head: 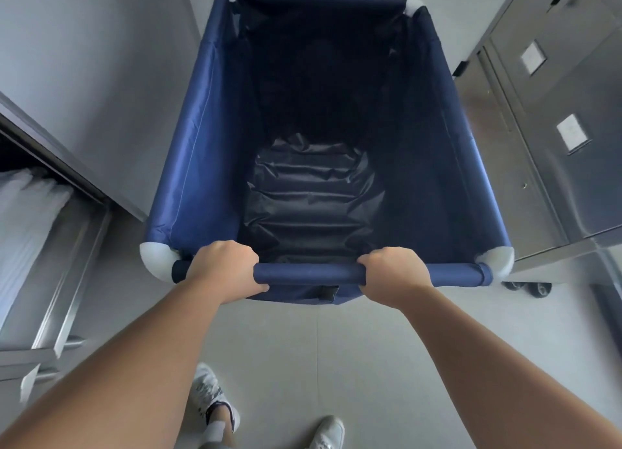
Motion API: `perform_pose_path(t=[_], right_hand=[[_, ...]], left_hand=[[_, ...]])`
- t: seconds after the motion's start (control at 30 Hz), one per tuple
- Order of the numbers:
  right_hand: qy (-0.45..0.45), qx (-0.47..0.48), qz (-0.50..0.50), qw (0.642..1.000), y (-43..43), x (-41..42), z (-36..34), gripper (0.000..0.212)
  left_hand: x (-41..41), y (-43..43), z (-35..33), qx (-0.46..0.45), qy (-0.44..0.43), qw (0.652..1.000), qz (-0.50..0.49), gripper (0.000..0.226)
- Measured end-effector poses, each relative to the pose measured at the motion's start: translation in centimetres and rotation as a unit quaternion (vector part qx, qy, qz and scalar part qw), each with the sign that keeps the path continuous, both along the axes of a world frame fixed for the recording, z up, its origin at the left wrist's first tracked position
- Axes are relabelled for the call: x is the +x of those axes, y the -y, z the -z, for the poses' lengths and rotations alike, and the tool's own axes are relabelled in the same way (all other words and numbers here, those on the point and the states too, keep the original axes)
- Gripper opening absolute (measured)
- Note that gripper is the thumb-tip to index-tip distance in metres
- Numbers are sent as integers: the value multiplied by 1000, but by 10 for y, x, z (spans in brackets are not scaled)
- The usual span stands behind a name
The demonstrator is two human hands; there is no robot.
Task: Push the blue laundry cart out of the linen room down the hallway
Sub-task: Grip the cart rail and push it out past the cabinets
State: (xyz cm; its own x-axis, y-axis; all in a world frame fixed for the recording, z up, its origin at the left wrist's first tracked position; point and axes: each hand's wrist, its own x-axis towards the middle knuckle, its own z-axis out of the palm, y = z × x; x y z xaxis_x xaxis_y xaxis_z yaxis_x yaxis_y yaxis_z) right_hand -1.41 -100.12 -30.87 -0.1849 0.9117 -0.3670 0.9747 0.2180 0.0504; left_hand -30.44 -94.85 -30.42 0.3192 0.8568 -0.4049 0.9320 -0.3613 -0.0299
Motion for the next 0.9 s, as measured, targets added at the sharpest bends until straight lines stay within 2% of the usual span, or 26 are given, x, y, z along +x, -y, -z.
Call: perform_pose_path(t=[0.2,0.33,0.4,0.5,0.63,0.9], right_hand=[[-30,21,-11,999,-12,20,0,18],[-36,8,-3,999,-22,32,-2,19],[-30,-10,3,999,-31,35,-2,18],[-26,-19,18,999,-44,36,-3,17],[-27,-31,26,999,-56,38,-2,15],[-28,-9,12,1000,-77,45,0,15]], left_hand=[[19,-5,0,-12,10,1000,-25,27],[27,-12,8,-29,53,998,-24,58],[29,-19,10,-27,66,997,-26,64],[32,-32,8,-35,60,997,-30,58],[34,-45,3,-34,46,998,-30,33],[44,-66,3,-15,11,1000,-25,34]])
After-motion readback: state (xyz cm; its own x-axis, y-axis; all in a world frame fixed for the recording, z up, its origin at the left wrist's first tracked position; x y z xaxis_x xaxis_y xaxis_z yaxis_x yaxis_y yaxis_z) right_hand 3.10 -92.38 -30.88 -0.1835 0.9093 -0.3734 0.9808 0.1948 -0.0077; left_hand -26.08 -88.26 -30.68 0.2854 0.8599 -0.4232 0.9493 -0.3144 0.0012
